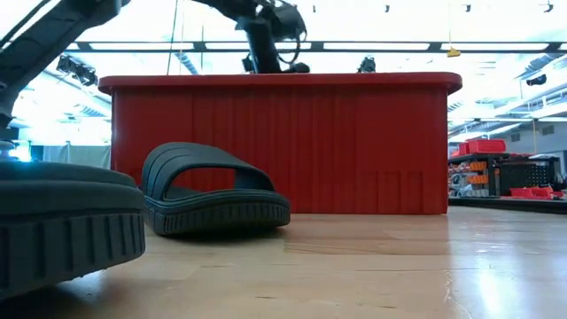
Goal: Pick and place slides into bin
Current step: Put the black slide into the red bin
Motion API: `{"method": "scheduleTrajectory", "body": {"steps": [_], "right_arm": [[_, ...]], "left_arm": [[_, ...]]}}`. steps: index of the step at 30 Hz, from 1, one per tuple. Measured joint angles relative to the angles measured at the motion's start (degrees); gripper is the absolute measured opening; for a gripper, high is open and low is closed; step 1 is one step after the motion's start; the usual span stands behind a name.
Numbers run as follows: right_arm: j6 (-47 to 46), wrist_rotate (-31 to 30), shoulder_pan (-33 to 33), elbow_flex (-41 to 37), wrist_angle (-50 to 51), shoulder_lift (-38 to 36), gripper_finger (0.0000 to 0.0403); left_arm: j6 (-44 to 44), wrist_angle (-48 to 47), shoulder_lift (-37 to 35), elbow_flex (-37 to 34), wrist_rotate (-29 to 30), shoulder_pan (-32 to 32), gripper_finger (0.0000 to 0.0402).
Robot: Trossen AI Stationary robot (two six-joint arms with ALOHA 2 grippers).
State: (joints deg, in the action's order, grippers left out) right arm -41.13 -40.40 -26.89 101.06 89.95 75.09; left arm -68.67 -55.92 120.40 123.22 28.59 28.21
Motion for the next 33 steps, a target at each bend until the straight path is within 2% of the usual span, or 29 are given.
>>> {"method": "scheduleTrajectory", "body": {"steps": [4,7,11,15,22,27,31,33], "right_arm": [[-1.9,3.7,0.0,0.0,0.0,0.0,0.0139],[-2.4,6.1,0.0,0.0,0.0,0.0,0.0139],[-2.4,6.4,0.0,0.0,0.0,0.0,0.0139],[-1.9,6.5,0.0,0.0,0.0,0.0,0.0139],[-2.2,8.0,0.0,0.0,0.0,0.0,0.0139],[-2.2,10.1,0.0,0.0,0.0,0.0,0.0139],[-2.2,12.7,0.0,0.0,0.0,0.0,0.0139],[-2.2,14.0,0.0,0.0,0.0,0.0,0.0139]], "left_arm": [[-7.6,-3.8,2.6,0.0,7.0,-2.5,0.0012],[-14.6,-1.9,4.6,0.0,9.1,-3.3,0.0013],[-17.0,3.0,8.3,0.0,8.7,-3.5,0.0018],[-20.5,2.9,11.1,0.1,8.4,-4.2,0.0022],[-18.2,2.9,12.1,0.1,6.0,-3.9,0.0056],[-16.3,2.4,12.2,0.1,-3.2,-2.3,0.0093],[-22.1,2.7,12.2,0.0,-13.3,-1.2,0.0133],[-23.4,3.2,12.2,0.0,-15.7,-1.0,0.0152]]}}
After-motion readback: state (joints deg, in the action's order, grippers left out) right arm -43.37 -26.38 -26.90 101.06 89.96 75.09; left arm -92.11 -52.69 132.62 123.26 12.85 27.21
